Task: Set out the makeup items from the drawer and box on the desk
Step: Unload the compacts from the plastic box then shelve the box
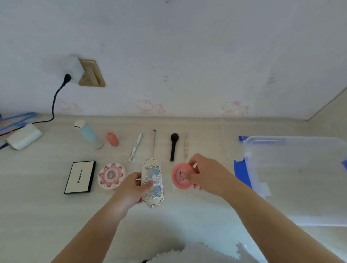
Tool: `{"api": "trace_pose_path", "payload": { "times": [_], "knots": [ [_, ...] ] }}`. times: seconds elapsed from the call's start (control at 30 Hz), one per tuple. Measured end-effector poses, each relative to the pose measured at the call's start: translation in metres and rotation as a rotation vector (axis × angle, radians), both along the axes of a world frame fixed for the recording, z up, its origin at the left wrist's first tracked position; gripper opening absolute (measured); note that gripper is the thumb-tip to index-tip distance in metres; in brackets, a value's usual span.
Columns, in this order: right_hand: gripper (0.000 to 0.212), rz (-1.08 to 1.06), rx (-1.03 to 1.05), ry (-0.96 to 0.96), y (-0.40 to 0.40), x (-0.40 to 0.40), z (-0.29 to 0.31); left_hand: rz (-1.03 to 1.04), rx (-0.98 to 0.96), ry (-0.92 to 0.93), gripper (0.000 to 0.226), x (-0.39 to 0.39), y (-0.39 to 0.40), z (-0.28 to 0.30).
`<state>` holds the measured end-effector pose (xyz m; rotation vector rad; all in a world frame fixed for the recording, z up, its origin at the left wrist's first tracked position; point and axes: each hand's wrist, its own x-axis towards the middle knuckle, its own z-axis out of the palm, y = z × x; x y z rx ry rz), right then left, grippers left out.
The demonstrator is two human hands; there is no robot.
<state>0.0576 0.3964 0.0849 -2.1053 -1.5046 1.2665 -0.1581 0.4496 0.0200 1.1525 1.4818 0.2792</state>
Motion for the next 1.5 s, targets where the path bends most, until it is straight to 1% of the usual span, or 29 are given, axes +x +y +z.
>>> {"api": "trace_pose_path", "payload": {
  "times": [0.1, 0.2, 0.27, 0.4, 0.57, 0.7, 0.87, 0.9, 1.0, 1.07, 1.13, 1.23, 1.4, 1.5],
  "knots": [
    [0.022, -0.046, -0.136, 0.037, -0.002, -0.013, -0.034, -0.038, -0.032, 0.026, 0.027, -0.010, 0.002, -0.018],
    [0.020, -0.065, -0.201, 0.075, -0.004, -0.019, -0.058, -0.091, -0.027, 0.053, 0.034, -0.014, 0.003, -0.031],
    [0.018, -0.078, -0.210, 0.065, -0.003, -0.021, -0.071, -0.131, -0.010, 0.064, 0.037, -0.016, 0.005, -0.038],
    [0.018, -0.097, -0.203, 0.061, 0.001, -0.024, -0.085, -0.133, 0.019, 0.054, 0.039, -0.023, 0.007, -0.049],
    [0.016, -0.124, -0.193, 0.042, 0.005, -0.028, -0.096, -0.165, 0.005, 0.038, 0.042, -0.030, 0.007, -0.056],
    [0.016, -0.182, -0.148, 0.009, 0.005, -0.032, -0.103, -0.262, 0.061, 0.092, 0.043, -0.025, 0.006, -0.054],
    [0.021, -0.231, -0.095, -0.067, 0.006, -0.035, -0.107, -0.363, 0.212, 0.149, 0.062, -0.012, 0.004, -0.050],
    [0.022, -0.244, -0.087, -0.079, 0.006, -0.035, -0.107, -0.384, 0.240, 0.183, 0.069, -0.009, 0.003, -0.050],
    [0.022, -0.278, -0.073, -0.099, 0.006, -0.033, -0.108, -0.433, 0.285, 0.281, 0.101, 0.001, -0.002, -0.052],
    [0.023, -0.292, -0.068, -0.113, 0.005, -0.030, -0.109, -0.465, 0.344, 0.366, 0.112, 0.006, -0.005, -0.052],
    [0.022, -0.300, -0.067, -0.119, 0.004, -0.028, -0.109, -0.481, 0.402, 0.423, 0.113, 0.008, -0.005, -0.056],
    [0.019, -0.333, -0.070, -0.092, 0.001, -0.024, -0.111, -0.507, 0.439, 0.439, 0.110, 0.012, -0.002, -0.059],
    [0.018, -0.354, -0.059, -0.073, 0.001, -0.022, -0.113, -0.497, 0.428, 0.464, 0.087, 0.022, -0.001, -0.053],
    [0.017, -0.357, -0.062, -0.069, 0.002, -0.020, -0.115, -0.482, 0.446, 0.479, 0.084, 0.024, -0.001, -0.051]
  ]
}}
